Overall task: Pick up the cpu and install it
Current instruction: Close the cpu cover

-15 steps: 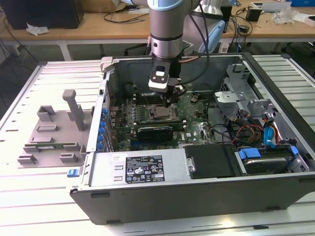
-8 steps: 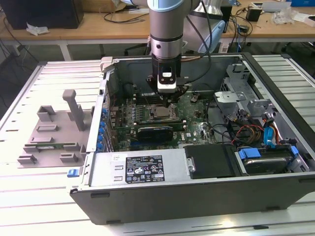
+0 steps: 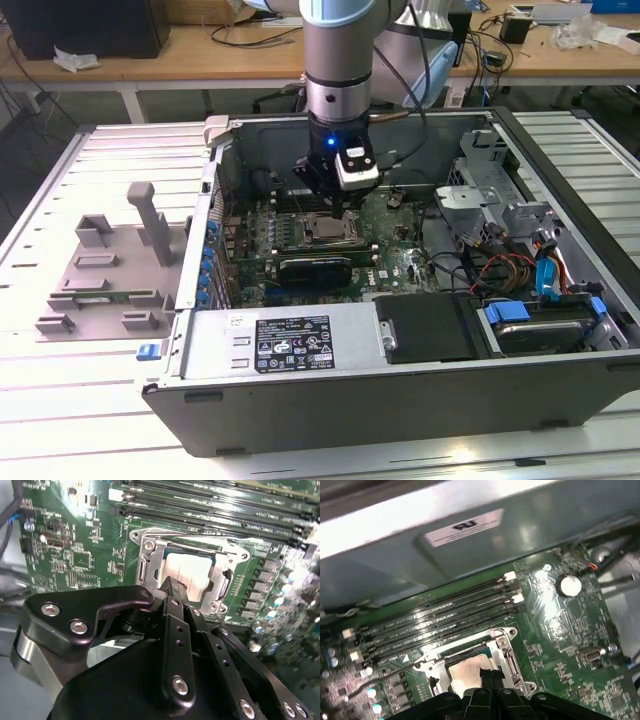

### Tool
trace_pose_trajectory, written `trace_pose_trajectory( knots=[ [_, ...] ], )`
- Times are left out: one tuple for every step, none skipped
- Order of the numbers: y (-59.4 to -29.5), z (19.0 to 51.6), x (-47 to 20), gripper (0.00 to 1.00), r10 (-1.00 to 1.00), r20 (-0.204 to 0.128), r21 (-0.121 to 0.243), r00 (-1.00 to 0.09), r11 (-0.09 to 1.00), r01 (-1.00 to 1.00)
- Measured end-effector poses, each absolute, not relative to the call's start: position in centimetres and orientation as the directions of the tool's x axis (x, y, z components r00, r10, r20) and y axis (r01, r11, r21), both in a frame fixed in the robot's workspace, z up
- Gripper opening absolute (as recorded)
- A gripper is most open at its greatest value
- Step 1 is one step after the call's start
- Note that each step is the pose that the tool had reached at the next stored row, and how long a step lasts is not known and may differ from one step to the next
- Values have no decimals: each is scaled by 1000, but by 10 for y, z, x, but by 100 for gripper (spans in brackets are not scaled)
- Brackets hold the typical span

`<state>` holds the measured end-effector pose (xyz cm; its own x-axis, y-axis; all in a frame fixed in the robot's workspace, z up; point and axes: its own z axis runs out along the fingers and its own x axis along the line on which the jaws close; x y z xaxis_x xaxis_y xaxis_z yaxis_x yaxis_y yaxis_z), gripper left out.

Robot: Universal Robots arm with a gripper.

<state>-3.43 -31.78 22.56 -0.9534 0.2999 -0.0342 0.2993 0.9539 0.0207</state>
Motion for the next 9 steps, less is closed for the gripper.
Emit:
trace_pose_trajectory(
  knots=[
    [-318, 225, -34, 11, 280, -34, 20, -960, 960, 279],
    [-318, 225, -34, 11, 251, -35, 20, -967, 968, 250],
    [-318, 225, -34, 11, 226, -35, 19, -974, 974, 225],
    [-318, 225, -34, 11, 209, -35, 18, -977, 978, 208],
    [-318, 224, -34, 11, 178, -35, 18, -983, 984, 178],
    [-318, 224, -34, 11, 146, -35, 17, -989, 989, 145],
    [-318, 224, -34, 11, 127, -35, 16, -991, 992, 127],
    [-318, 224, -34, 11, 106, -35, 16, -994, 994, 105],
    [-318, 223, -34, 11, 77, -35, 15, -996, 997, 76]
  ],
)
